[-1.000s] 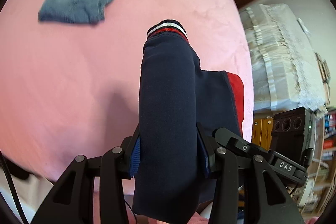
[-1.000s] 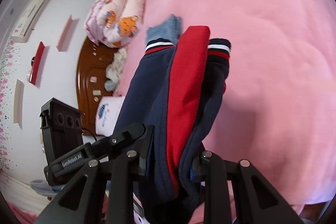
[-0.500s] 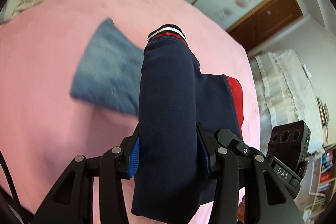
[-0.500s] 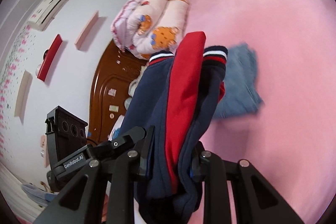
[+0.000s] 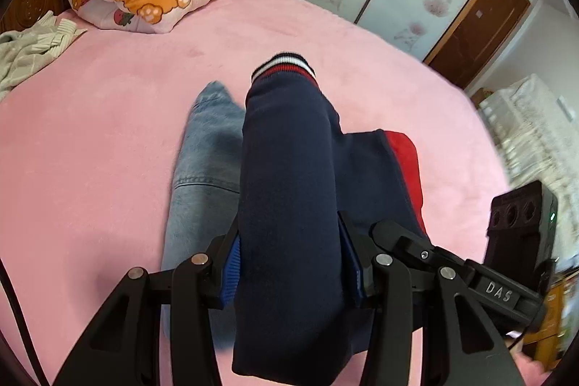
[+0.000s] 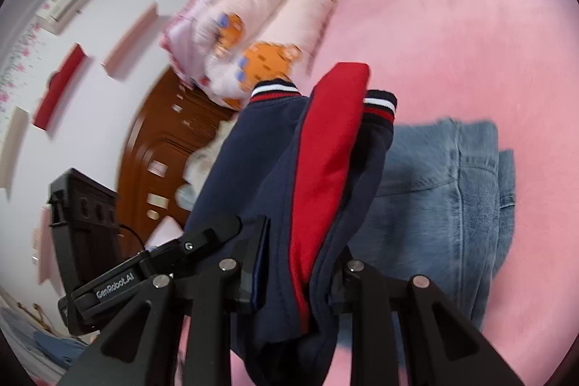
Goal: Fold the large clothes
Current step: 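Lift the jacket bundle with both grippers and carry it onto the folded denim, then lower the jacket onto the denim and open both grippers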
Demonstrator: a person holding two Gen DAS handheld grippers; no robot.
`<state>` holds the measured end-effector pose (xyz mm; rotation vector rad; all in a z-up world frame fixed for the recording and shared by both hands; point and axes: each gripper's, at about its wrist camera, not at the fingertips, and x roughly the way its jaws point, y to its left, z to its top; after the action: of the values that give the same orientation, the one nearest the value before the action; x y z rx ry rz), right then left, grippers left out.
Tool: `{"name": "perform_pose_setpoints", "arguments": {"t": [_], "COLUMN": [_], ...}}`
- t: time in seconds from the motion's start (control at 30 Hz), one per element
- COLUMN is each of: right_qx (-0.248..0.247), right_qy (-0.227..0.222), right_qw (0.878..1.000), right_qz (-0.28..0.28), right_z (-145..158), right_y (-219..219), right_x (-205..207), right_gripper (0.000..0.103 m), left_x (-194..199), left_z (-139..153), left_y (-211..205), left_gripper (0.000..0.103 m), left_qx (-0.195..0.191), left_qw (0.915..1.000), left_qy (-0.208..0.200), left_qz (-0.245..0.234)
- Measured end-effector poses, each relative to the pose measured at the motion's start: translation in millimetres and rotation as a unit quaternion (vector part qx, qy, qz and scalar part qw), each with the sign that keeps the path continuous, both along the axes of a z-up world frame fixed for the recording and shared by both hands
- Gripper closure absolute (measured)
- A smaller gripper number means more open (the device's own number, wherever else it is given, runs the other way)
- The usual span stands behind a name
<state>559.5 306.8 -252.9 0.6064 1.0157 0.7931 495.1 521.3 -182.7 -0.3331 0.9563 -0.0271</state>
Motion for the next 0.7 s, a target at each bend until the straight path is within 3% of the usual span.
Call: {"name": "perform_pose_setpoints", "arguments": {"t": [0.13,0.2,0.27,0.37,0.43,0.53,0.6,0.7], "right_qx": [-0.081,-0.090,-0.072,-0.099,-0.133,-0.152,-0.187,-0.206], "right_qy": [0.041,0.043,0.035,0.064,0.086,0.081,0.083,0.105], "right_qw": [0.995,0.994,0.996,0.991,0.986,0.985,0.979,0.969], "right_qz": [0.035,0.046,0.047,0.057,0.042,0.019,-0.014,-0.082], "right_z": [-62,-75,-75,-70,-62,-43,-34,-25], "right_y": [18,20,14,7,-4,-36,-59,-109], "right_x": [14,12,10,9,5,-21,-46,-101], "right_gripper": [0.079,0.077,0.076,0.067,0.052,0.050,0.042,0.040], "left_x": [13,5,-6,-8,-21,-49,-79,-122], "left_z": [-72,-79,-76,-74,-66,-49,-38,-31], "left_y": [-5,-4,-4,-3,-9,-19,-30,-48], "left_gripper": [0.055,0.051,0.044,0.036,0.034,0.024,0.021,0.021], "left_qx": [0.030,0.031,0.025,0.027,0.056,0.101,0.138,0.140], "left_qw": [0.9973,0.9986,0.9995,0.9990,0.9973,0.9931,0.9857,0.9828], "left_qy": [0.066,0.042,0.019,0.033,0.041,0.041,0.050,0.070], "left_qz": [-0.008,-0.006,0.004,0.014,0.021,0.045,0.083,0.098]}}
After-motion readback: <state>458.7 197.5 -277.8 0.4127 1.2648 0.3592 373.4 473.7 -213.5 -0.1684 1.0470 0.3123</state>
